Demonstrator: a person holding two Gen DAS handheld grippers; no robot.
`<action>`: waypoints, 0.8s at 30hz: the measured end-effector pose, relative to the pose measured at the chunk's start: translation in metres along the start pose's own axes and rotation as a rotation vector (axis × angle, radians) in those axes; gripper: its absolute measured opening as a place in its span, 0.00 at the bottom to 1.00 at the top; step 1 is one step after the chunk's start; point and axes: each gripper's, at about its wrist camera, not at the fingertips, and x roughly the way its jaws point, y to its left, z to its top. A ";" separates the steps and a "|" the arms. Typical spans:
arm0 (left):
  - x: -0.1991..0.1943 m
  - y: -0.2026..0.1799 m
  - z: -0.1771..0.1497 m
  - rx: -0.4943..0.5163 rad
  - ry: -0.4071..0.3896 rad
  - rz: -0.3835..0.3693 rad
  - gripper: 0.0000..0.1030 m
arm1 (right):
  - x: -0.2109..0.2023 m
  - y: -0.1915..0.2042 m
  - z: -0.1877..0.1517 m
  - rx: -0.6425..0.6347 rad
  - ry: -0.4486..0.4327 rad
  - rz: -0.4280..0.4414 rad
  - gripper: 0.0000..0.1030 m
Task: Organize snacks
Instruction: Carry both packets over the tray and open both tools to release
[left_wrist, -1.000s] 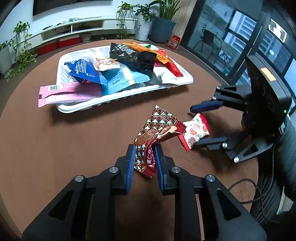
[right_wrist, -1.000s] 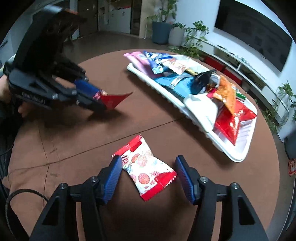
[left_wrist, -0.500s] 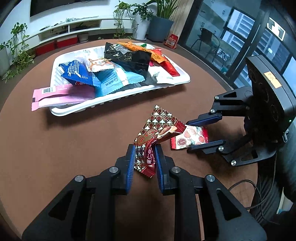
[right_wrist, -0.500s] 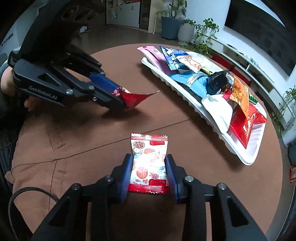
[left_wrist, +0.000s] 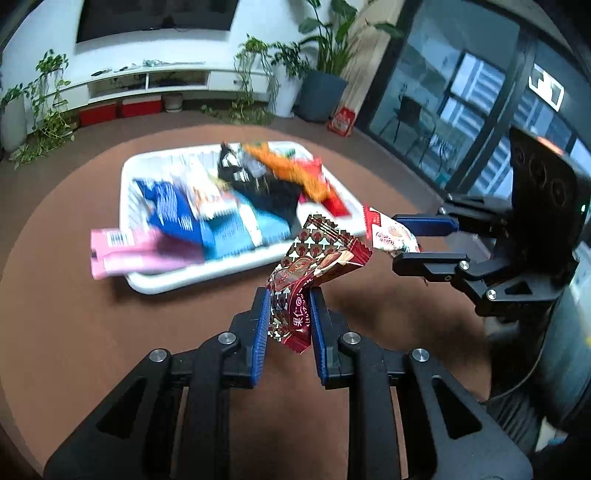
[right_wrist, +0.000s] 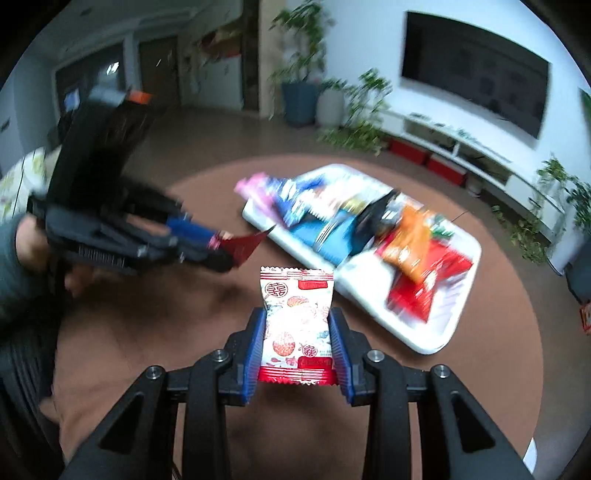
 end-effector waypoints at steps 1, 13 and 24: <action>-0.003 0.003 0.007 -0.004 -0.013 0.018 0.19 | -0.002 -0.004 0.006 0.018 -0.026 -0.012 0.36; 0.024 0.039 0.089 -0.039 -0.059 0.205 0.19 | 0.048 -0.077 0.084 0.196 -0.044 -0.268 0.36; 0.080 0.025 0.091 -0.011 0.002 0.286 0.19 | 0.106 -0.091 0.085 0.220 0.024 -0.311 0.36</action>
